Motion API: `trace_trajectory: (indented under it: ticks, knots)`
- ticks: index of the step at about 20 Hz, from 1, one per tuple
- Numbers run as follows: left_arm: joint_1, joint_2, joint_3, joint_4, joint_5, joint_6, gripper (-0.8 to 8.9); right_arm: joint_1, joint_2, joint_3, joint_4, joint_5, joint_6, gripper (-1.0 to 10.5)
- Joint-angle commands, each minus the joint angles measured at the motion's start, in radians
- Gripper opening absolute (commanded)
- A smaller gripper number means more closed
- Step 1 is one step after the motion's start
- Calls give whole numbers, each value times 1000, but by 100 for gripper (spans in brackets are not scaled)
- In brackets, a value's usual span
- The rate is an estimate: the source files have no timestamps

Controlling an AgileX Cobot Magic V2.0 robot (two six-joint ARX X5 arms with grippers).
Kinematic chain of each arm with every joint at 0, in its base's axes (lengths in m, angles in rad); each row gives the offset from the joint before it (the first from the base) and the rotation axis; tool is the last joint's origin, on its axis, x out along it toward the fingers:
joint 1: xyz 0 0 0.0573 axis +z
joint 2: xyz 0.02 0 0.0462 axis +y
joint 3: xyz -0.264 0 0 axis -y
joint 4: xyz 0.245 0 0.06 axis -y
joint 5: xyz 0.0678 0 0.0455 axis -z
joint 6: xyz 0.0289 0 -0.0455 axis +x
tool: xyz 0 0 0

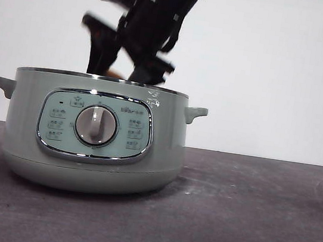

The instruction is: Pick up the potato,open the lid,put the potato in the pot,close the lid

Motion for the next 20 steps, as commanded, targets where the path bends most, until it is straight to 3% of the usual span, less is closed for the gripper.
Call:
trace_trajectory:
  ticks: [1, 8, 9, 10, 13, 17, 20]
  knots:
    - [0, -15, 17, 49, -2, 11, -9, 5, 40, 5, 5, 5, -29, -12]
    - [0, 8, 17, 25, -44, 21, -9, 7, 73, 5, -22, 8, -63, 14]
    - [0, 13, 17, 24, -44, 36, -9, 7, 73, 5, -29, 8, -63, 122]
    - [0, 20, 17, 24, -44, 36, -9, 7, 73, 5, -36, 9, -63, 326]
    - [0, 31, 17, 20, -44, 36, -9, 10, 73, 5, -39, 58, -63, 522]
    - [0, 32, 17, 21, -44, 39, -9, 10, 52, 5, -45, 56, -51, 536]
    - [0, 35, 17, 26, -45, 39, -9, 9, -62, 5, -107, 58, -41, 535]
